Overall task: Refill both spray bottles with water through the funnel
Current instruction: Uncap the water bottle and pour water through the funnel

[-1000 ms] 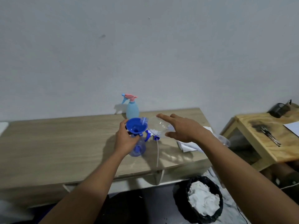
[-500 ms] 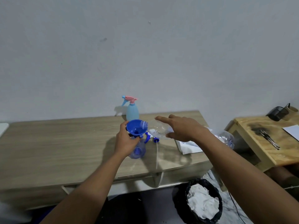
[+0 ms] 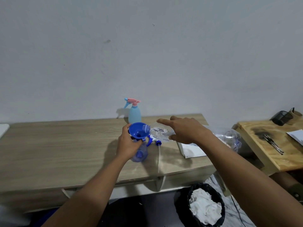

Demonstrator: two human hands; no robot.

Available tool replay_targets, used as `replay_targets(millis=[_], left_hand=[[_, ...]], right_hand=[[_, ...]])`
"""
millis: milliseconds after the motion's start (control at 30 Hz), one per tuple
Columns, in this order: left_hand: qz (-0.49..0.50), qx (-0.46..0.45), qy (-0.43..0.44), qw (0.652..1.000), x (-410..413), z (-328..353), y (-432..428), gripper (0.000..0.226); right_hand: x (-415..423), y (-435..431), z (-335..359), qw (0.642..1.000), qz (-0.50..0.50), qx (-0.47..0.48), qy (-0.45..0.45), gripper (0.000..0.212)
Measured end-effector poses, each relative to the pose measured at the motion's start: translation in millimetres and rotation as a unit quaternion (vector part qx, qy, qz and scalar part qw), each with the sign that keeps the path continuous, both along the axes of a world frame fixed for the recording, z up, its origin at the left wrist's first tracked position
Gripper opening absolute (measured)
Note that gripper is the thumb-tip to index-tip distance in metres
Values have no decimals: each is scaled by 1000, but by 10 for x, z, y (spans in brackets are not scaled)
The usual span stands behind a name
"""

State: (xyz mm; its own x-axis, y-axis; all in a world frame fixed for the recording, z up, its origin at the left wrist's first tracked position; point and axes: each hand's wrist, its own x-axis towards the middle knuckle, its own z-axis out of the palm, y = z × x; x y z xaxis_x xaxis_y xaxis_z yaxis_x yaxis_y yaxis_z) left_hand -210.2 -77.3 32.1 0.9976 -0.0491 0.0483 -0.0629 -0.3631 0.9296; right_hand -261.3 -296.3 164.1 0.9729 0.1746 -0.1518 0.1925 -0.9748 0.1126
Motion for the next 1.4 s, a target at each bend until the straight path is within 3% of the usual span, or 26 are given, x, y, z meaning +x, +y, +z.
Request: replay_targets(millis=[533,700,800,933,1100,1233,1400], left_hand=[[-2,6,-2,1000,-1,11,-15,81],[-3,5,3,1000,-7,22,-14,82],[-2,1,4,1000,-8,13,-3,83],[1,1,2,1000,-14,14,-10,82],[-3,-4,-4,1000,-37,29,-10,79],[-2,-10,-3,1000,-39,26,-16,77],[3,-12,1,1000,-47,31,-16,75]], right_hand=[[11,-49,1,999,6,-19,-32,70],[-13,-147,-79,999,-11,29,-15,74],[-58,-230,-170,994,-27,105,10,77],[-117,-322,-348,962,-39,269,21,78],[-162,-364,-579,882,-92,457,-60,79],[-181,-384,-735,835,-150,510,-144,86],[-161,-331,-890,807,-218,512,-198,79]])
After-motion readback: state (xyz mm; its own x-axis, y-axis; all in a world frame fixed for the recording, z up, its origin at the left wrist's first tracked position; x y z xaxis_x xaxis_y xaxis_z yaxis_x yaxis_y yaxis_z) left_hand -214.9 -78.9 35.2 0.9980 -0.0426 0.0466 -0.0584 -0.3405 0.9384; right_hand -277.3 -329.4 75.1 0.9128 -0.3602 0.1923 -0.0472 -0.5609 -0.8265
